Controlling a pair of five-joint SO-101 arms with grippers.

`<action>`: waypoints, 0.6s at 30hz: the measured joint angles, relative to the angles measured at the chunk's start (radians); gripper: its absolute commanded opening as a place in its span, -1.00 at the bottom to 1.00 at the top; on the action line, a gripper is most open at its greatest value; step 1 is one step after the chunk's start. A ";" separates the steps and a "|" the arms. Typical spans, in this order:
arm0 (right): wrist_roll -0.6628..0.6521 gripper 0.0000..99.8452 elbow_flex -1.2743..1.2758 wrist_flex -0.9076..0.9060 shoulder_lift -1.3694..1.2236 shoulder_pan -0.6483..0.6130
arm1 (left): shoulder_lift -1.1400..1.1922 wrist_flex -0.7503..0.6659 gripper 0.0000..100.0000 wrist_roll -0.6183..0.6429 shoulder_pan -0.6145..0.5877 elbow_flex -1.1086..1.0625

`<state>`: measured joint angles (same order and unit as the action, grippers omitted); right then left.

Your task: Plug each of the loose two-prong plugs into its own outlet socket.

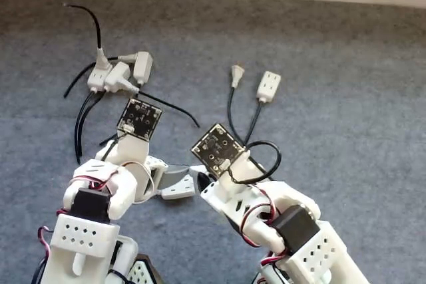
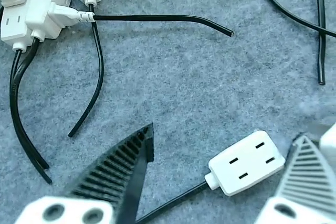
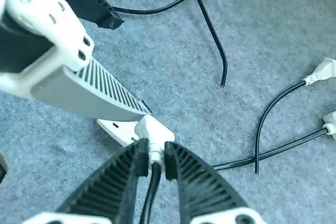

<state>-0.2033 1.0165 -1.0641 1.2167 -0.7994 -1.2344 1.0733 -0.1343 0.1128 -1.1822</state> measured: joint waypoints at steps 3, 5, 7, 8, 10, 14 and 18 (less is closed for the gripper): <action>0.000 -0.99 0.000 0.000 0.000 0.000 | 0.000 0.000 -0.21 0.000 -0.040 0.015; 0.000 -0.99 0.000 0.000 0.000 0.000 | 0.000 0.000 -0.21 0.000 -0.063 0.032; 0.000 -0.99 0.000 0.000 0.000 0.000 | 0.000 0.000 -0.21 0.000 -0.071 0.048; 0.000 -0.99 0.000 -0.009 0.000 0.000 | 0.000 0.000 -0.21 0.000 -0.075 0.055; 0.000 -0.99 0.000 -0.040 0.000 0.000 | 0.000 0.000 -0.21 -0.006 -0.114 0.058; -0.034 -0.99 0.000 -0.115 0.000 0.000 | 0.018 -0.005 -0.21 -0.114 -0.146 0.011; -0.044 -0.99 0.020 -0.118 -0.003 0.080 | 0.123 0.046 -0.21 -0.261 -0.160 0.038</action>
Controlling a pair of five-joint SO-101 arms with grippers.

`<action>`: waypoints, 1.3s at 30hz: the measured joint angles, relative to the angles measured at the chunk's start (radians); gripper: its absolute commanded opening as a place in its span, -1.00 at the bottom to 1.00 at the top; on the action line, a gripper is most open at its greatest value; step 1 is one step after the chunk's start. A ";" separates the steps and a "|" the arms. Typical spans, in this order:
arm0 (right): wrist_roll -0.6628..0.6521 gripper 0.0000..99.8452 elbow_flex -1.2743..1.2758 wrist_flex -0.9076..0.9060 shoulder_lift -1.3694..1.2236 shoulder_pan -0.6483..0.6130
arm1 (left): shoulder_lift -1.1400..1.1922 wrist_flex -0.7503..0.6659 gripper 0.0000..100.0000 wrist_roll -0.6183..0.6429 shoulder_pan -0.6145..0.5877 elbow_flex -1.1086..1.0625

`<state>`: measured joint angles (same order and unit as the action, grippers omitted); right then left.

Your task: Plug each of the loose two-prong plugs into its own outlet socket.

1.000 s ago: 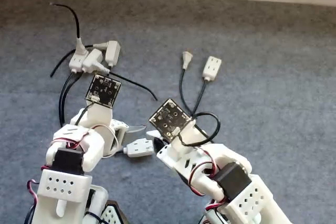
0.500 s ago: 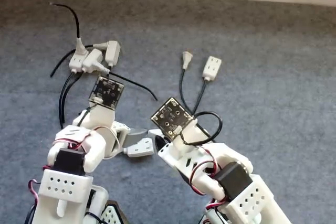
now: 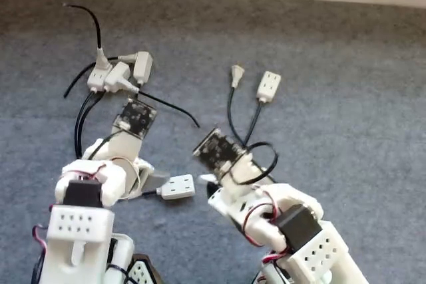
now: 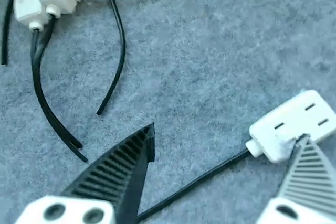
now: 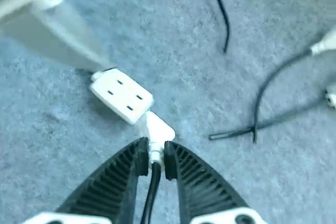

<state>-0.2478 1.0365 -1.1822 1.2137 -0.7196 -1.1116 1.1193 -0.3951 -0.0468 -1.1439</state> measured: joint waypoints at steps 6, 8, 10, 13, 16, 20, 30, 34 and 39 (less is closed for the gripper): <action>0.029 -0.99 0.064 0.086 -0.097 0.173 | 0.281 0.196 -0.21 -0.290 0.002 0.269; 0.040 -0.99 0.066 0.107 -0.107 0.199 | 0.390 0.227 -0.21 -0.385 0.028 0.342; 0.048 -0.99 0.066 0.114 -0.109 0.204 | 0.502 0.232 -0.21 -0.454 0.075 0.384; 0.048 -0.99 0.066 0.114 -0.109 0.210 | 0.649 0.206 -0.21 -0.517 0.155 0.402; 0.048 -0.99 0.072 0.114 -0.109 0.210 | 0.763 0.130 -0.21 -0.559 0.192 0.405; 0.048 -0.99 0.097 0.117 -0.115 0.212 | 0.870 0.048 -0.21 -0.575 0.230 0.405; 0.048 -0.99 0.098 0.117 -0.115 0.212 | 1.099 -0.149 -0.74 -0.580 0.275 0.423; 0.048 -0.99 0.098 0.117 -0.115 0.212 | 1.122 -0.118 -0.78 -0.583 0.330 0.459; 0.048 -0.99 0.098 0.117 -0.115 0.212 | 1.138 0.009 -0.78 -0.586 0.413 0.577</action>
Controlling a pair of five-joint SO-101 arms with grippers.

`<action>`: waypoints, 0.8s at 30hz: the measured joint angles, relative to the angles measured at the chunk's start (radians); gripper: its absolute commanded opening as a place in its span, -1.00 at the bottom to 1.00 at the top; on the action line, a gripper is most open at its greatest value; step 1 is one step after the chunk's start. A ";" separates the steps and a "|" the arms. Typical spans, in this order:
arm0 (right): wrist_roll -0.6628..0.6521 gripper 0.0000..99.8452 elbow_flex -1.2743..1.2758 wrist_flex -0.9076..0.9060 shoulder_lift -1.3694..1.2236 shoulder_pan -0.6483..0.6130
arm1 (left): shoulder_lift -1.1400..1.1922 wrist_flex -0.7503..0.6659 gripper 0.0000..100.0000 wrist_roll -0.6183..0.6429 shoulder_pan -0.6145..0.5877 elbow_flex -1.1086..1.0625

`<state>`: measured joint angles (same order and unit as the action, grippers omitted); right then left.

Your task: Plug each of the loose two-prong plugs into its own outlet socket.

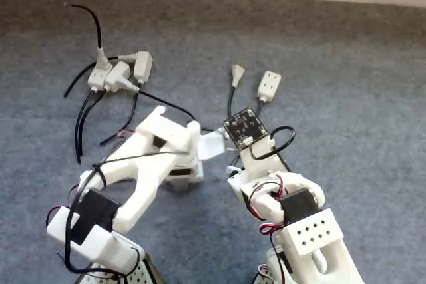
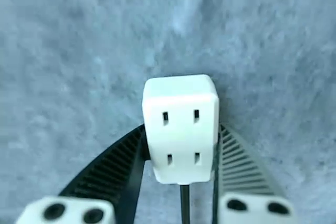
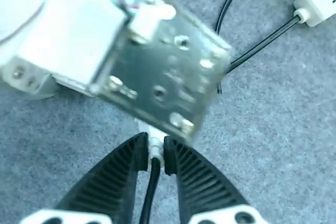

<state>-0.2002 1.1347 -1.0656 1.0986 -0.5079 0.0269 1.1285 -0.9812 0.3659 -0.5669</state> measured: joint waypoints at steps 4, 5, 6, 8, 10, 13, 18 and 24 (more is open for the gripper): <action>0.000 -0.99 0.000 0.000 0.000 0.000 | 0.000 0.029 -0.78 0.000 0.054 0.068; 0.000 -0.99 0.000 0.000 0.000 0.000 | 0.000 0.031 -0.78 0.000 0.068 0.074; 0.000 -0.99 0.000 0.000 0.000 0.000 | 0.000 0.031 -0.78 0.002 0.078 0.077; 0.002 -0.99 0.000 0.000 0.000 0.005 | 0.000 0.031 -0.77 0.029 0.100 0.077; 0.002 -0.99 0.000 0.000 0.000 0.005 | 0.000 0.031 -0.66 0.041 0.120 0.077; 0.002 -0.99 0.000 0.000 0.002 0.005 | 0.000 0.032 -0.27 0.057 0.141 0.072; 0.003 -0.99 0.000 -0.002 0.002 0.005 | 0.000 0.032 -0.05 0.107 0.150 0.048; -0.002 -0.99 0.000 -0.002 0.002 0.005 | 0.000 0.034 -0.15 0.120 0.120 0.063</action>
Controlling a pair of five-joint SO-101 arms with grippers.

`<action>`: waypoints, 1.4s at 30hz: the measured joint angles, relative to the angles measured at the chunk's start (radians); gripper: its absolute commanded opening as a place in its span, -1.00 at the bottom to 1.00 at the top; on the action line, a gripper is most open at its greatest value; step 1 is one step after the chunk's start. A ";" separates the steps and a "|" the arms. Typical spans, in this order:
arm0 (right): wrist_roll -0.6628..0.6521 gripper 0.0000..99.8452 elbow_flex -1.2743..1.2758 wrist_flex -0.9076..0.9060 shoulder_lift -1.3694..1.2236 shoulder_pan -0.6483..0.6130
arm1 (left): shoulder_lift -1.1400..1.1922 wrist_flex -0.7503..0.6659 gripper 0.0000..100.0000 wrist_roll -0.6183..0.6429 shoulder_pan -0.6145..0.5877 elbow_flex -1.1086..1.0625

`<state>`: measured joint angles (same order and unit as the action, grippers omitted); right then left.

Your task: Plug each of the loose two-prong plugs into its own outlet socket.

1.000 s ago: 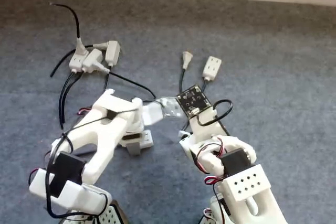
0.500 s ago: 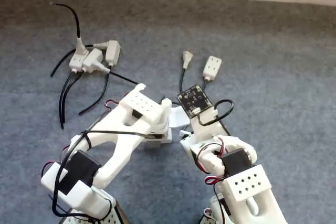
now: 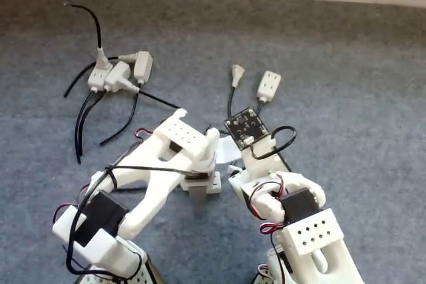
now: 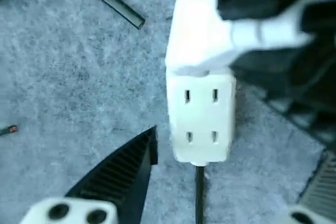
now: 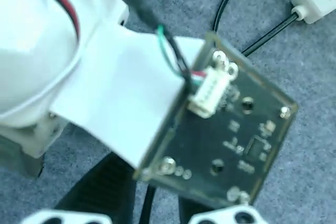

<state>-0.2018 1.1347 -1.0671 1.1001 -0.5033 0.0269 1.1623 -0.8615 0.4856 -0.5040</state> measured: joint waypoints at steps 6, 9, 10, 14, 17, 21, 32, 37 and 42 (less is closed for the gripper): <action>-0.041 -0.99 0.005 0.000 0.000 -0.034 | -0.034 -0.003 -0.32 0.187 -0.301 0.097; -0.058 -0.99 0.032 0.002 -0.002 -0.095 | -0.068 -0.002 -0.41 0.284 -0.483 0.101; -0.061 -0.99 0.032 0.002 -0.002 -0.112 | -0.080 -0.002 -0.41 0.313 -0.539 0.101; -0.064 -0.99 0.034 0.002 -0.002 -0.133 | -0.132 -0.003 -0.38 0.382 -0.738 0.040; -0.077 -0.99 0.028 0.002 -0.002 -0.144 | -0.170 -0.005 -0.35 0.442 -0.815 -0.049; -0.120 -0.99 -0.077 -0.071 -0.002 -0.152 | -0.232 -0.112 -0.35 0.528 -0.898 -0.192; -0.446 -0.99 -0.552 -0.318 -0.262 -0.227 | -0.347 -0.442 -0.35 0.562 -0.910 -0.548; -0.740 -0.99 -0.686 -0.419 -0.588 -0.331 | -0.345 -0.465 -0.35 0.562 -0.910 -0.559; -0.911 -0.99 -0.875 -0.476 -0.881 -0.334 | -0.339 -0.466 -0.35 0.563 -0.902 -0.563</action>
<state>-1.1132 0.2601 -1.5428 0.2194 -0.8378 -0.3122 0.6958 -0.2984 -0.4166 -1.0671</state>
